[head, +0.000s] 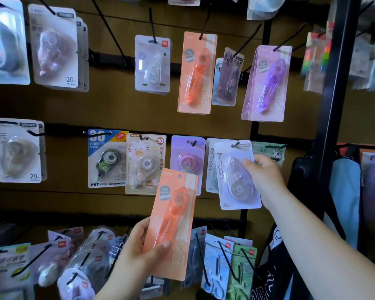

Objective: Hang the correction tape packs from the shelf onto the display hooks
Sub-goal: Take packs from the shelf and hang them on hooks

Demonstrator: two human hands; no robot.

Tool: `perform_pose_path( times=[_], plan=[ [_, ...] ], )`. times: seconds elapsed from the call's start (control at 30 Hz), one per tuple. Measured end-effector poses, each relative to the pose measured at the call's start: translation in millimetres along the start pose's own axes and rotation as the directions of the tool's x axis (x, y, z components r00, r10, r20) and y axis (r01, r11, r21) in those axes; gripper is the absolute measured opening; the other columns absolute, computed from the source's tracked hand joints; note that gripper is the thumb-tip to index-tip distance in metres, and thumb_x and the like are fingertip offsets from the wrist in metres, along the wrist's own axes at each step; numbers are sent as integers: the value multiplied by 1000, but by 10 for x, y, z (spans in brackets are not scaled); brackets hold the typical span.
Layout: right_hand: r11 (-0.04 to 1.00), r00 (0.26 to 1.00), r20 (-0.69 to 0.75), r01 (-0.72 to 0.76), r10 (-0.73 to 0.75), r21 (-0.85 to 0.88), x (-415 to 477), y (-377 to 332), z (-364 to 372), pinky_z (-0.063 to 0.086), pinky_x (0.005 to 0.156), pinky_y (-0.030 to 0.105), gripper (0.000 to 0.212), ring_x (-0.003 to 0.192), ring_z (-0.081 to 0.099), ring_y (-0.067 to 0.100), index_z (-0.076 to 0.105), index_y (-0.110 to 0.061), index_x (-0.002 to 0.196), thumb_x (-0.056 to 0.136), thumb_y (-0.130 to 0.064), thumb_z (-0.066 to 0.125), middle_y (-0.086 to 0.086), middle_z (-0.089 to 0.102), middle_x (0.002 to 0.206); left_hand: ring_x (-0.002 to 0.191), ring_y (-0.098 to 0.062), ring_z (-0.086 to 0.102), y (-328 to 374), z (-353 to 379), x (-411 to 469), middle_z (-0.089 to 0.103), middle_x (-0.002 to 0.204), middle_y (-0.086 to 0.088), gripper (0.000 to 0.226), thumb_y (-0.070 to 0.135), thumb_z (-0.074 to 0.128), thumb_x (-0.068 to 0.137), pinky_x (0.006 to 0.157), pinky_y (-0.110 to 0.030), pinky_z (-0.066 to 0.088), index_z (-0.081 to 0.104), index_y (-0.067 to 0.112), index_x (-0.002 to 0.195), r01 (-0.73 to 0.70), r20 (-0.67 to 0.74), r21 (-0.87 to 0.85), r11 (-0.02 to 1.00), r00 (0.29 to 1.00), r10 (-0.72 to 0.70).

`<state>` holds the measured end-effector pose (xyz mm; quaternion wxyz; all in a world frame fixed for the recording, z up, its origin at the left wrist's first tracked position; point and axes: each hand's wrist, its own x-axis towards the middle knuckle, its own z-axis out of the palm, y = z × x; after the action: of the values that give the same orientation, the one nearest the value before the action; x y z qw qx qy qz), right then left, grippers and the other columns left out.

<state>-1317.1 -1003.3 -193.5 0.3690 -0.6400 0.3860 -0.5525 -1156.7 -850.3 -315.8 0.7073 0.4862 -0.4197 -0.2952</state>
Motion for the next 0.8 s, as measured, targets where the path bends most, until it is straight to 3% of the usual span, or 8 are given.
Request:
perform_pose_path(
  times=[0.1, 0.2, 0.37, 0.47, 0.57, 0.67, 0.73, 0.8],
  plan=[
    [1000, 1000, -1, 12, -12, -27, 68, 15, 85, 32, 60, 25, 21, 71, 42, 20, 58, -1, 101, 91, -16, 48, 10, 49, 84, 87, -18, 64, 25, -15, 5, 65, 98, -1, 58, 27, 76, 42, 63, -25, 50, 53, 26, 95, -6, 7, 10, 1000, 1000, 6],
    [997, 999, -22, 40, -41, -67, 169, 22, 157, 25, 51, 24, 28, 56, 32, 15, 54, 7, 109, 91, -14, 47, 10, 43, 77, 82, -14, 65, 58, -46, 4, 66, 95, 0, 46, 21, 72, 57, 55, -19, 50, 53, 25, 99, -19, -18, 27, 999, 1000, 20],
    [992, 997, -64, 46, -54, -119, 328, 54, 271, 34, 67, 26, 31, 71, 44, 19, 53, 1, 119, 92, -15, 47, 9, 50, 82, 62, 1, 67, 103, -106, 27, 69, 80, 4, 31, -1, 59, 81, 47, -13, 51, 52, 26, 93, -16, -22, 53, 998, 1000, 17],
    [985, 995, -88, 33, -49, -171, 358, 72, 328, 30, 56, 25, 14, 70, 43, 21, 58, -3, 93, 91, -14, 48, 7, 46, 67, 61, 4, 66, 151, -134, 25, 64, 89, 4, 30, 1, 58, 82, 46, -13, 51, 50, 28, 93, -20, -8, 55, 998, 1000, 21],
    [976, 993, -110, 27, -52, -215, 369, 106, 357, 23, 48, 25, 29, 57, 36, 23, 40, -12, 60, 88, -11, 49, 3, 36, 56, 61, 3, 67, 209, -155, 30, 65, 89, 3, 32, -1, 59, 81, 46, -13, 51, 51, 27, 94, -34, -1, 20, 999, 999, 34],
    [983, 993, -113, 20, -41, -185, 189, 80, 356, 35, 63, 27, 12, 80, 45, 24, 50, -9, 99, 87, -10, 49, 7, 49, 84, 65, -1, 69, 271, -175, 21, 73, 78, 5, 39, 7, 72, 67, 48, -14, 52, 53, 26, 97, -60, 24, -18, 998, 998, 61],
    [986, 981, -166, 73, -98, -148, -6, 88, 301, 36, 75, 29, 46, 94, 46, 23, 37, -10, 130, 86, -11, 52, 5, 45, 108, 68, -3, 70, 312, -184, 6, 73, 78, 15, 51, 18, 74, 51, 50, -15, 52, 54, 26, 98, -75, 41, -35, 997, 996, 77],
    [977, 946, -246, 200, -212, -71, -249, 55, 244, 37, 70, 26, 42, 85, 48, 18, 40, -8, 125, 85, -7, 52, 0, 46, 98, 72, -4, 70, 328, -168, 0, 73, 80, 17, 57, 23, 75, 46, 51, -16, 53, 54, 27, 99, -86, 40, -38, 996, 995, 87]
  ],
)
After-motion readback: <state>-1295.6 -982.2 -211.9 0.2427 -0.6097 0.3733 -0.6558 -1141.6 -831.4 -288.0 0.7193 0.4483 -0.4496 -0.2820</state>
